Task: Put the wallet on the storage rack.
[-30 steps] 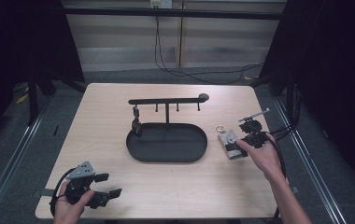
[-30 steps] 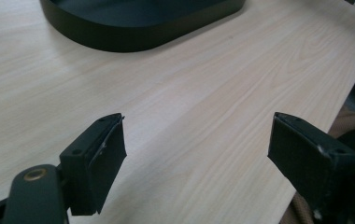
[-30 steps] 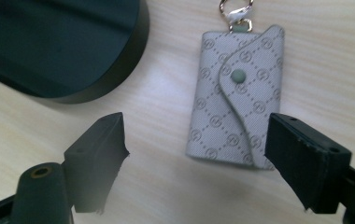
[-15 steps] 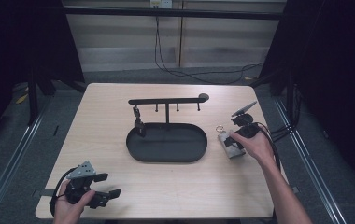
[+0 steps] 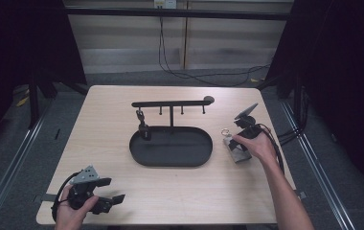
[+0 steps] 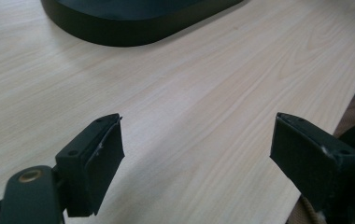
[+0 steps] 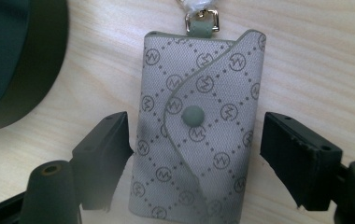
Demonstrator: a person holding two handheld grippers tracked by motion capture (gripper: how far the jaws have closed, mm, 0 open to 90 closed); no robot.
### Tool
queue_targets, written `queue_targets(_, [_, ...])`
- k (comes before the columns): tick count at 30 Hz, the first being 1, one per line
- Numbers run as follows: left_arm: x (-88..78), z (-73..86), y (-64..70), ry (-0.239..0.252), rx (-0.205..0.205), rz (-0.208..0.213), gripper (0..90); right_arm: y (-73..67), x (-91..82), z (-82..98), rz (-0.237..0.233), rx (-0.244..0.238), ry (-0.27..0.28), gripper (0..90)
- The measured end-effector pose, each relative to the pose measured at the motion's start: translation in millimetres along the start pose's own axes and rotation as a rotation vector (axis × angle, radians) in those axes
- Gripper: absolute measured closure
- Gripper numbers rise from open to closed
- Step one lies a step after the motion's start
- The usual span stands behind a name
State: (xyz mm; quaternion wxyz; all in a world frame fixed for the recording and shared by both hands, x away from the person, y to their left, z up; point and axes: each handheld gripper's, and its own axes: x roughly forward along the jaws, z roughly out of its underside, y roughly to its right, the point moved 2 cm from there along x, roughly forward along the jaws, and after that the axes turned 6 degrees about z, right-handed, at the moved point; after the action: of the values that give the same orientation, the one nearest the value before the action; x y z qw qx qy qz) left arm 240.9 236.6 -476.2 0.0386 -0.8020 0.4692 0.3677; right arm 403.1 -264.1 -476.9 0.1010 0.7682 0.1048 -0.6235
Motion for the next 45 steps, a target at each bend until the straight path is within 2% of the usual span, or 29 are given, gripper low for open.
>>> queue_targets(2, [0.2, 0.3, -1.0, 0.0, -0.006, -0.001, 17.0, -0.9, 3.8, -0.7, 0.03, -0.003, -0.018, 25.5])
queue_targets(9, [0.1, -0.2, -1.0, -0.004, 0.0, -0.001, 17.0, -4.8, 9.0, -3.0, 0.034, 0.003, -0.04, 25.5])
queue_targets(17, [-0.7, -0.4, -3.5, 0.002, -0.008, -0.003, 16.8, -7.9, 16.0, -4.3, 0.063, -0.001, -0.073, 25.7])
queue_targets(26, [-0.7, -0.5, -4.4, 0.001, -0.014, -0.001, 16.8, -8.2, 19.2, -4.9, 0.061, 0.008, -0.086, 26.0])
queue_targets(30, [0.0, -0.4, -6.1, 0.004, -0.026, -0.002, 16.8, -9.6, 20.9, -6.2, 0.072, 0.012, -0.095, 25.9])
queue_targets(40, [-0.4, -0.6, -7.0, 0.001, -0.027, 0.0, 16.8, -12.3, 19.8, -11.9, 0.096, 0.019, -0.13, 30.3])
queue_targets(45, [-1.6, -0.3, -7.8, 0.006, -0.028, -0.002, 16.8, -13.0, 17.1, -12.8, 0.077, 0.024, -0.133, 32.5])
